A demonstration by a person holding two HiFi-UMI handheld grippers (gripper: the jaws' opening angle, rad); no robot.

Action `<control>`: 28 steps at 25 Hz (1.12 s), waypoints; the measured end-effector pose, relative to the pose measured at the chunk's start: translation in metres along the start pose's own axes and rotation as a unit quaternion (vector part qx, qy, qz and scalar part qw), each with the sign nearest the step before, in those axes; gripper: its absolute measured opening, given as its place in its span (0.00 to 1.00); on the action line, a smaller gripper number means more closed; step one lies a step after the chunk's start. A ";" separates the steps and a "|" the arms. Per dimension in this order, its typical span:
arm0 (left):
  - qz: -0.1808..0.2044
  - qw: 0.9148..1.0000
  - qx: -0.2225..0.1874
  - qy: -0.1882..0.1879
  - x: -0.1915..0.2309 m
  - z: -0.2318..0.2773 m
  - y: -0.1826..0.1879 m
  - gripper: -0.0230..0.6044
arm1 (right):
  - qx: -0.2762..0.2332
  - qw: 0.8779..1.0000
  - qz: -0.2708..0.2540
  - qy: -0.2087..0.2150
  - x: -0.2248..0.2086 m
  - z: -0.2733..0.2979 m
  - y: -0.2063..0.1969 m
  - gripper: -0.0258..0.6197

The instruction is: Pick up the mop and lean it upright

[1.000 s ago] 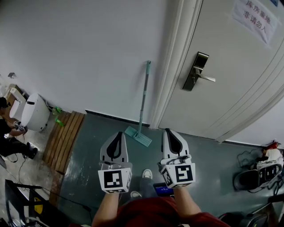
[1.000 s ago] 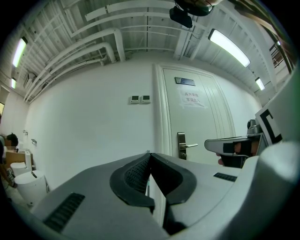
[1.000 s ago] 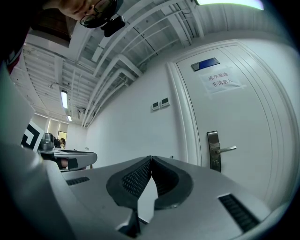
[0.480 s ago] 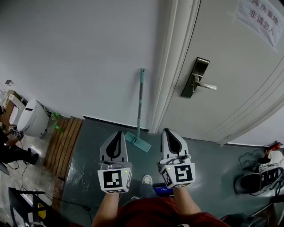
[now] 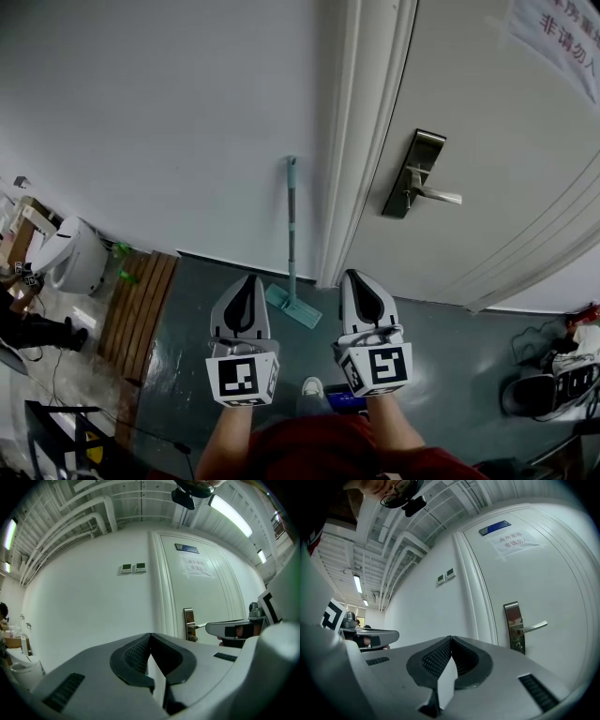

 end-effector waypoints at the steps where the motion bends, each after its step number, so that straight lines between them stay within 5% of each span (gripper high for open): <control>1: 0.001 1.000 0.000 0.002 -0.001 0.004 -0.001 0.06 | -0.001 1.000 0.001 0.001 -0.004 0.003 -0.002 0.07; 18: -0.002 1.000 -0.007 -0.009 -0.009 0.056 0.003 0.06 | -0.008 1.000 -0.007 0.006 -0.033 0.042 -0.003 0.07; 28: -0.017 0.999 -0.003 -0.035 0.030 0.105 0.003 0.06 | 0.008 1.000 -0.021 -0.012 -0.022 0.094 -0.007 0.07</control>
Point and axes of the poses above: the fingertips, and each gripper's own axes: z forward along the fingers, x to its left, y out of its top, the point moved 4 cm from there along -z, backward along the fingers, and after that the axes turned 15 degrees about -z, right-handed, at the moved point
